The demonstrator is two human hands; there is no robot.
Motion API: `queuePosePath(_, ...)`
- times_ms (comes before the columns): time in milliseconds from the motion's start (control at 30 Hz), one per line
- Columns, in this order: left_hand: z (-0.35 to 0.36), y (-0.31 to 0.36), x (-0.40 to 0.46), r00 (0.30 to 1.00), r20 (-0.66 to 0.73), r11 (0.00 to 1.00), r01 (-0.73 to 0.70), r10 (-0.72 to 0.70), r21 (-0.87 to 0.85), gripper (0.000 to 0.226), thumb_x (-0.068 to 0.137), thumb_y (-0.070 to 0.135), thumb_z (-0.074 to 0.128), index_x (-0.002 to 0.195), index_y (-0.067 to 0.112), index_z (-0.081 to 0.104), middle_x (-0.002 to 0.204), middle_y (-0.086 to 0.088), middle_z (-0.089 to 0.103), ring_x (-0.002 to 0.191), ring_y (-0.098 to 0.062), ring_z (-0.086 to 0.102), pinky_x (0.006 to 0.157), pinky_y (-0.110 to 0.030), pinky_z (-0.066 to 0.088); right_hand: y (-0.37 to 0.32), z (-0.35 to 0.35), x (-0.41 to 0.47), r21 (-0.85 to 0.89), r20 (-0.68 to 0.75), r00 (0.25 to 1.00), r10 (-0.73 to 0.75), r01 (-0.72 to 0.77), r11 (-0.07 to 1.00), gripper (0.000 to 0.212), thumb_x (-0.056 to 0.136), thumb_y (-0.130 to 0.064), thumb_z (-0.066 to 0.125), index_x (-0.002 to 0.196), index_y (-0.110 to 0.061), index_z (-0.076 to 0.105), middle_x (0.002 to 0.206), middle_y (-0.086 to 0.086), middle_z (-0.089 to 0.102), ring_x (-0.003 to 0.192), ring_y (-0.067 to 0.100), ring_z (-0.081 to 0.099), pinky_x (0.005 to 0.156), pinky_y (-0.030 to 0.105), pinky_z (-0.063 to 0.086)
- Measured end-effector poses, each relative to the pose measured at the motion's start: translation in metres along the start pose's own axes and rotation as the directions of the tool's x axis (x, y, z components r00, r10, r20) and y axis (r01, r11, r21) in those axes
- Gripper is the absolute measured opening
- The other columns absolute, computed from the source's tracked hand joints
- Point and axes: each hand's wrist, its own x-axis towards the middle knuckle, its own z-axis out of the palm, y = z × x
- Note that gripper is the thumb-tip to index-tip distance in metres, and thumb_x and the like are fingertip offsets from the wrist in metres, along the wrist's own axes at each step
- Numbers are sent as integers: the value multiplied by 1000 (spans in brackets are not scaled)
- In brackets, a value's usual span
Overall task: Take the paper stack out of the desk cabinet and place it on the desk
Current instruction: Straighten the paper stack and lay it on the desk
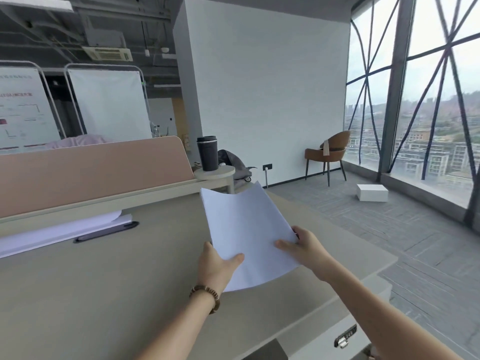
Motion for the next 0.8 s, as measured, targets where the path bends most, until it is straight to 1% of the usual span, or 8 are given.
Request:
queuePosePath(67,19,1,13,1000,1,1000,8,-8,18,52,68,22,88,102,7,50,103,-4,66,85,-21,62,71,-28,47,11,-8,20,-36,-2,1000,11,-11,999,58,61,-48,79,102,-9,66,103,16,72,87,28,70,67,37,53)
queuePosePath(167,41,2,31,1000,11,997,16,-17,71,52,69,25,87,101,8,49,102,-3,63,84,-22,59,70,-28,45,26,-15,48,-86,-10,1000,28,-29,996,56,63,-44,79,103,-8,65,106,18,72,99,36,70,73,40,54)
queuePosePath(267,59,3,52,1000,-2,993,0,0,115,51,69,26,87,98,8,48,99,-2,60,83,-21,57,68,-27,43,38,-20,75,-141,-41,998,39,-44,989,53,62,-43,77,101,-9,66,102,14,73,96,33,71,78,45,57)
queuePosePath(367,73,3,72,1000,-4,988,-7,8,156,52,69,30,86,97,9,47,93,1,57,83,-22,55,68,-29,44,48,-26,99,-191,-62,998,23,-34,981,43,68,-38,79,101,-13,68,100,10,75,94,31,71,85,49,56)
queuePosePath(433,79,-1,84,1000,-1,979,1,0,204,56,67,38,84,99,9,47,92,2,56,84,-24,57,70,-33,49,51,-27,112,-225,-71,997,3,-19,974,33,75,-31,80,101,-13,68,101,10,75,95,31,70,83,45,55)
queuePosePath(533,87,-8,102,1000,-20,944,6,0,329,68,62,54,79,105,8,53,107,-3,54,93,-27,59,81,-37,51,55,-27,133,-305,-65,998,-22,1,952,26,79,-28,79,93,-11,67,98,12,73,94,32,68,68,35,44)
queuePosePath(633,96,-14,117,999,-47,862,26,-2,506,79,60,69,69,112,9,59,119,-6,52,110,-29,57,99,-43,44,57,-28,151,-356,-49,999,-17,-1,935,32,79,-29,79,96,-4,68,97,14,71,86,29,63,62,32,38)
queuePosePath(800,116,-17,139,997,-72,806,61,-23,589,84,63,72,63,120,10,58,127,-8,49,119,-29,49,100,-45,34,60,-35,177,-394,-54,998,24,-43,918,34,74,-32,82,92,-4,74,85,16,67,78,23,57,64,32,36)
